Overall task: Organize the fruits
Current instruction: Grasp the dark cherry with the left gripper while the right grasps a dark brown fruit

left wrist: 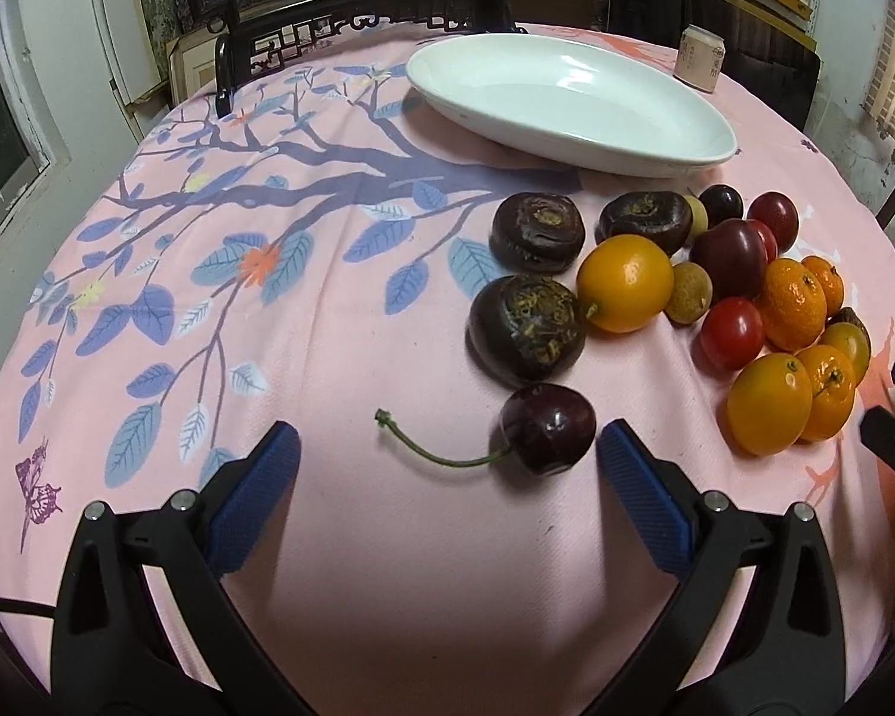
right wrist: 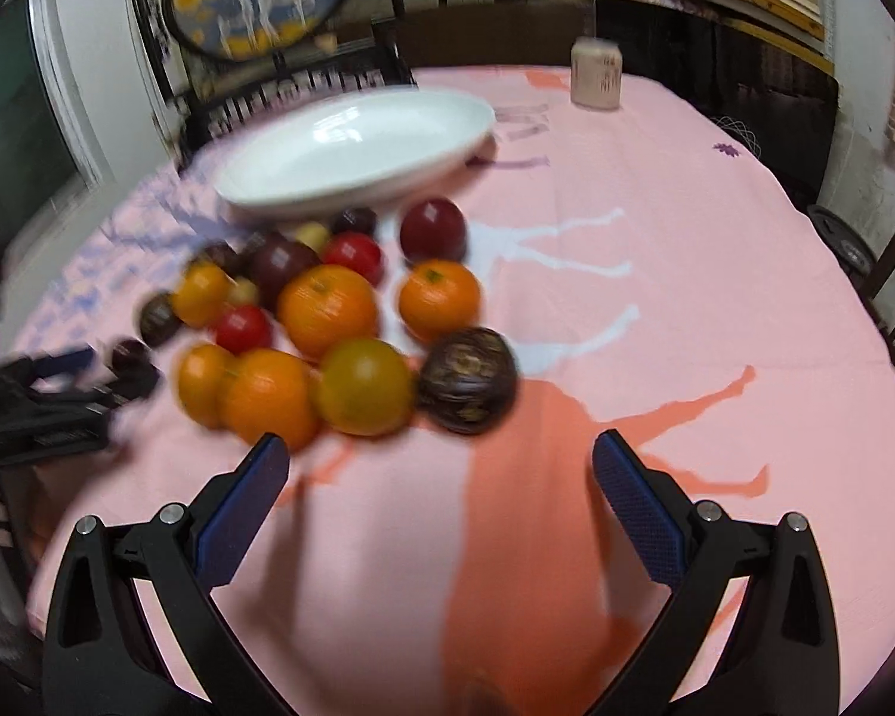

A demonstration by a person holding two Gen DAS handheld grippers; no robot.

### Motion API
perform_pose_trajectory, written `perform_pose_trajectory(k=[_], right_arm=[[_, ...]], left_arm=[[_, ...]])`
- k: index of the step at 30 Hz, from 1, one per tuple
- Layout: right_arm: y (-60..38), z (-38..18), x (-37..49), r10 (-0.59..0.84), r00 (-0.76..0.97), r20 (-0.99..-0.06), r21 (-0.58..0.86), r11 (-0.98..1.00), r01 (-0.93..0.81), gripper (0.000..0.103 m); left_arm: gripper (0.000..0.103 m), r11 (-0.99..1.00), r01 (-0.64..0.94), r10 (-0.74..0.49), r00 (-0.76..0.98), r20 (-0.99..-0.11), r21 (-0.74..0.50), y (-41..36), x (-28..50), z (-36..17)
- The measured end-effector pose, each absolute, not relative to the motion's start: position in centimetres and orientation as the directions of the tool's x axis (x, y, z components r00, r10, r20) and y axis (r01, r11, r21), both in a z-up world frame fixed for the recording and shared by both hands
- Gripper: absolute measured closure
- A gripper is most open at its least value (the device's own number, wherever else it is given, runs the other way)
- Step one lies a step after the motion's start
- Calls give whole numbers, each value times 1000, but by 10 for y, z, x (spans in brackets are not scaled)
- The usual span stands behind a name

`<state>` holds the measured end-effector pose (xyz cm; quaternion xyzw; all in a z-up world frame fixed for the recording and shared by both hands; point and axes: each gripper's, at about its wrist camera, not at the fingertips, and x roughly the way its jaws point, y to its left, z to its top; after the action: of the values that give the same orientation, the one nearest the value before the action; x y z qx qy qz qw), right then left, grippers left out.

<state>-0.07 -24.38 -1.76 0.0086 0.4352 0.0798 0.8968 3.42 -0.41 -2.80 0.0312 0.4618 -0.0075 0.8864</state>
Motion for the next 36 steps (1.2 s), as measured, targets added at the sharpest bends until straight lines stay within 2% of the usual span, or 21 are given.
perform_pose_trajectory(k=[3, 13, 20, 21, 23, 26, 30, 32, 36], right_arm=[[-250, -28, 11, 86, 572, -816, 11, 991, -134, 1], [-255, -29, 9, 95, 556, -826, -7, 984, -179, 1], [-251, -22, 23, 207, 550, -809, 100, 971, -218, 3], [-249, -23, 26, 219, 541, -812, 108, 967, -229, 3], [-246, -21, 28, 237, 541, -807, 115, 961, -250, 10], [-244, -19, 27, 259, 541, -800, 120, 953, -278, 16], [-254, -17, 25, 297, 540, -788, 150, 942, -299, 22], [-260, -15, 24, 310, 549, -776, 160, 939, -304, 27], [-262, -18, 22, 308, 531, -790, 139, 932, -334, 28]], left_arm=[[2, 998, 40, 12, 575, -818, 43, -4, 37, -29], [2, 983, 173, -58, 572, -819, 52, 0, 36, -29], [2, 979, 201, -90, 567, -819, 32, 1, 38, -30], [4, 979, 201, -91, 569, -817, 30, 1, 39, -29], [21, 979, 203, -101, 579, -809, 23, 0, 39, -27], [39, 980, 201, -114, 589, -800, 8, 0, 40, -24], [48, 978, 206, -146, 592, -793, -27, 1, 41, -23], [56, 977, 212, -159, 593, -790, -37, 1, 41, -22], [63, 972, 223, -192, 589, -785, -70, 4, 39, -23]])
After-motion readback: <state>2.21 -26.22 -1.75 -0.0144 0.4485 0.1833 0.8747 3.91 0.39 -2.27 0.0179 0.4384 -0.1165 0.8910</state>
